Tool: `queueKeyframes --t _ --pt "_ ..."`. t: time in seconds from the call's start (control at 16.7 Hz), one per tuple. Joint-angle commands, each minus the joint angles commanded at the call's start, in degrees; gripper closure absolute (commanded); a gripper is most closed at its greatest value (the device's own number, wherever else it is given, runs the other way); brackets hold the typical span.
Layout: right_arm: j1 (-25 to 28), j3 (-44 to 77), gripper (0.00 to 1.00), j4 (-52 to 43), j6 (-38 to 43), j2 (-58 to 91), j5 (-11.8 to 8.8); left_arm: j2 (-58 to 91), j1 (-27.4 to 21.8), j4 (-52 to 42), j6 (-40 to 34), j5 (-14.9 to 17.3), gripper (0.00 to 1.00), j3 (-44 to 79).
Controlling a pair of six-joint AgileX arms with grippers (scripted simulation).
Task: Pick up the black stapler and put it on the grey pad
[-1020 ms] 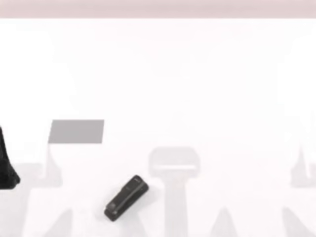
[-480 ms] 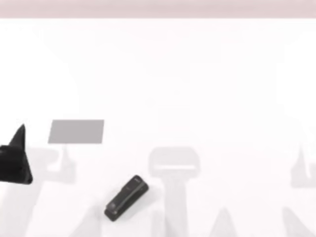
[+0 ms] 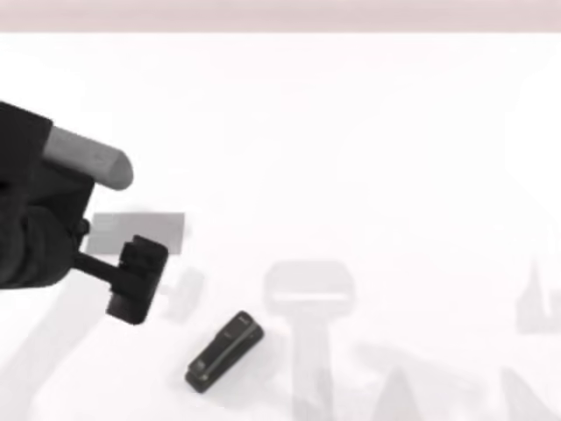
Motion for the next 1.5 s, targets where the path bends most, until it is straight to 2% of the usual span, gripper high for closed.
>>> queueKeyframes --t 0.42,0.72,1.14,1.5 --pt "0.00 0.00 0.00 0.00 0.00 0.00 0.00 29.57 -12.48 -19.77 0.46 0.07 0.00 22.63" --pt "0.00 0.00 0.00 0.00 0.00 0.00 0.00 38.43 -16.40 -25.61 0.62 0.02 0.00 30.08" --pt "0.00 0.00 0.00 0.00 0.00 0.00 0.00 38.82 -16.26 -24.71 0.69 0.02 0.00 29.36" --pt "0.00 0.00 0.00 0.00 0.00 0.00 0.00 43.88 -16.25 -10.34 0.90 0.03 0.00 20.50"
